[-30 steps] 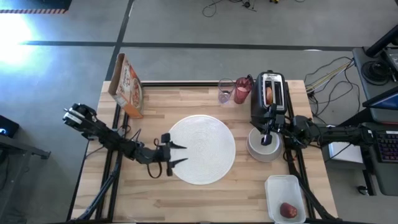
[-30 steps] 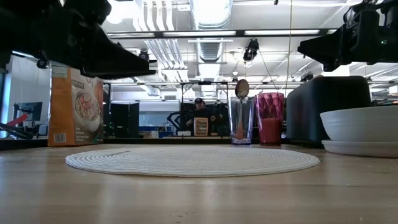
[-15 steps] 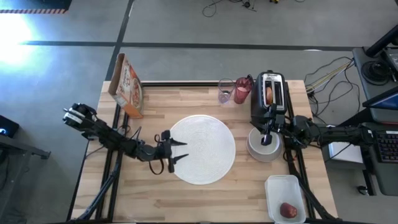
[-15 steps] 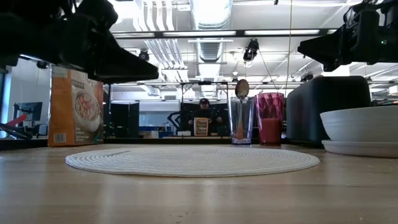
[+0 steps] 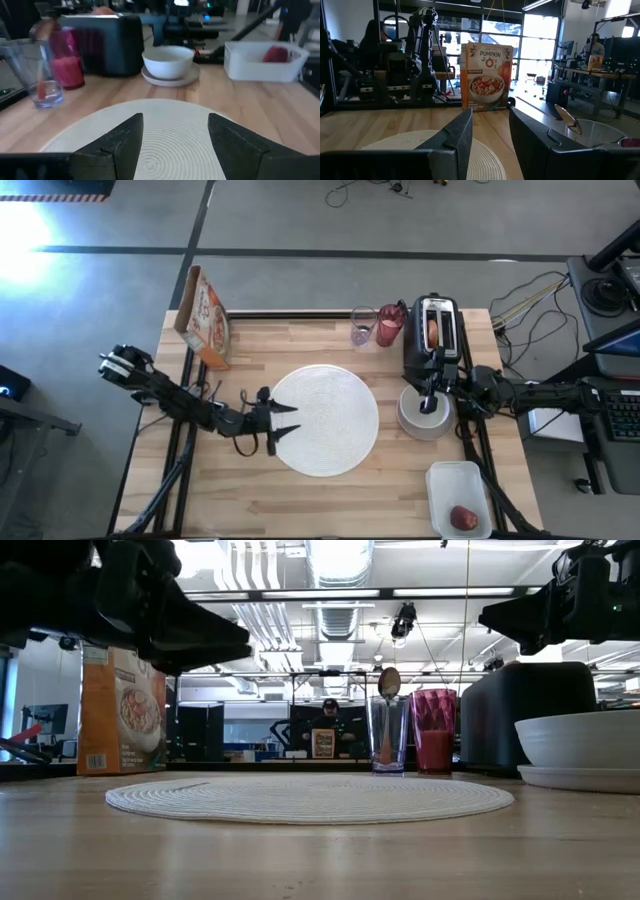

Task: Arrange a breakfast setting
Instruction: Put the white bowl on the left of the white table mat

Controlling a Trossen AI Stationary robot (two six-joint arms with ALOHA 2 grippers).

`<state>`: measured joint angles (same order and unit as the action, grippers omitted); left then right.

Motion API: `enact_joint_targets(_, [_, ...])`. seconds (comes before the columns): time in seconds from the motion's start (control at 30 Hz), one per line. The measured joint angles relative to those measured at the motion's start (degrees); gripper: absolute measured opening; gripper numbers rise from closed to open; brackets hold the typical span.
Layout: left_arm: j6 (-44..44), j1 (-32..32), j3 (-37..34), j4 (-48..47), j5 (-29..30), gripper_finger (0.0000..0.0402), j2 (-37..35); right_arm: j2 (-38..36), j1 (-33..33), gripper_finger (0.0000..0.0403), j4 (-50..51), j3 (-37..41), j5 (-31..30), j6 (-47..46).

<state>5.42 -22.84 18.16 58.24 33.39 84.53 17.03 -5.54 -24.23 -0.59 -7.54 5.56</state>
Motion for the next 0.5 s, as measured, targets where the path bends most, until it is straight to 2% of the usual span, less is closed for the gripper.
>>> enact_joint_targets(0.23, [0.21,0.55,-8.75,13.08,0.05,0.0208,-1.82,-0.01,0.00,0.0118,0.00,-0.01,-0.01,0.00])
enact_joint_targets(0.5, [0.21,1.01,-13.26,21.42,0.36,0.0208,-2.64,0.00,0.00,0.0118,0.00,0.00,0.00,0.00])
